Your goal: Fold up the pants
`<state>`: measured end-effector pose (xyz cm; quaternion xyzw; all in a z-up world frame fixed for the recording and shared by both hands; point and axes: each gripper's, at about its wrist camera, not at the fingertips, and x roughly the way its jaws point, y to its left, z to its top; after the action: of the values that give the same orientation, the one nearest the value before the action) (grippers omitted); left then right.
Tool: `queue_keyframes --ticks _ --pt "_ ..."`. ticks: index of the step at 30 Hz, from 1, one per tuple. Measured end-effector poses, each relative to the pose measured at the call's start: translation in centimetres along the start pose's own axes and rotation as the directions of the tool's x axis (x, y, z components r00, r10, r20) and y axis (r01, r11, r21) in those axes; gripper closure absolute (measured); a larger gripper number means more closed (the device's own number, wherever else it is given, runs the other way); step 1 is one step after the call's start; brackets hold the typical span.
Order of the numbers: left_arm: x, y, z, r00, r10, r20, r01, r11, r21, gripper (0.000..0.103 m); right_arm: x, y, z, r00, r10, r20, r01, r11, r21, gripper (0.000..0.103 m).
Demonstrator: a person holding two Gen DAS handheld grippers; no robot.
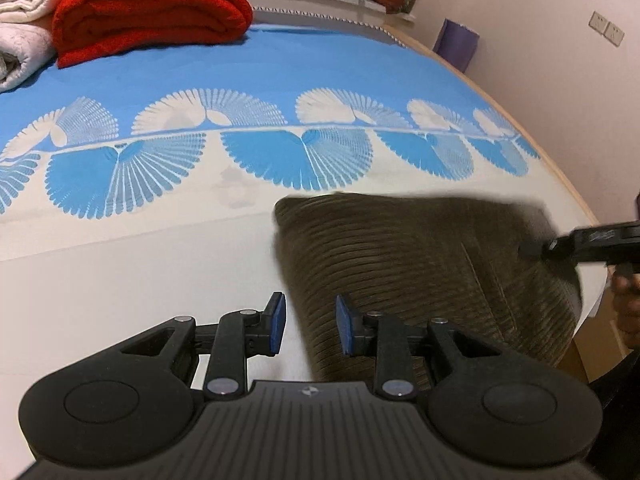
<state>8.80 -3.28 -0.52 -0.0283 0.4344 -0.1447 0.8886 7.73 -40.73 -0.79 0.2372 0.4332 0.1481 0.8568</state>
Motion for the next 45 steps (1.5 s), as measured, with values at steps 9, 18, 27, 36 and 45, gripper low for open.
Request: queue_keyframes --ticks 9,18,27,36,45 --pt "2.9 -3.4 -1.6 0.985 -0.121 -0.125 0.14 0.978 0.155 0.073 2.4 -2.7 -1.0 0.976 -0.213 -0.054 0.209 0.976 -0.067 0.056" --pt "8.1 -3.2 -3.2 0.944 0.032 -0.329 0.044 0.974 0.22 0.06 1.4 -0.8 -3.2 0.98 0.061 -0.191 -0.12 0.944 -0.309 0.057" --pt "6.5 -3.2 2.7 0.999 -0.022 -0.023 0.025 0.995 0.096 0.07 3.3 -1.3 -5.1 0.961 -0.103 -0.258 -0.026 0.891 -0.452 0.081" --pt "11.7 0.5 3.1 0.987 0.109 -0.121 -0.118 0.991 -0.07 0.058 3.2 -0.7 -5.2 0.961 -0.076 -0.267 -0.053 0.895 -0.444 0.081" --pt "7.1 -1.0 3.1 0.996 -0.028 -0.09 0.03 0.999 0.029 0.061 0.9 -1.8 -1.9 1.0 -0.015 -0.015 0.011 0.967 -0.255 0.061"
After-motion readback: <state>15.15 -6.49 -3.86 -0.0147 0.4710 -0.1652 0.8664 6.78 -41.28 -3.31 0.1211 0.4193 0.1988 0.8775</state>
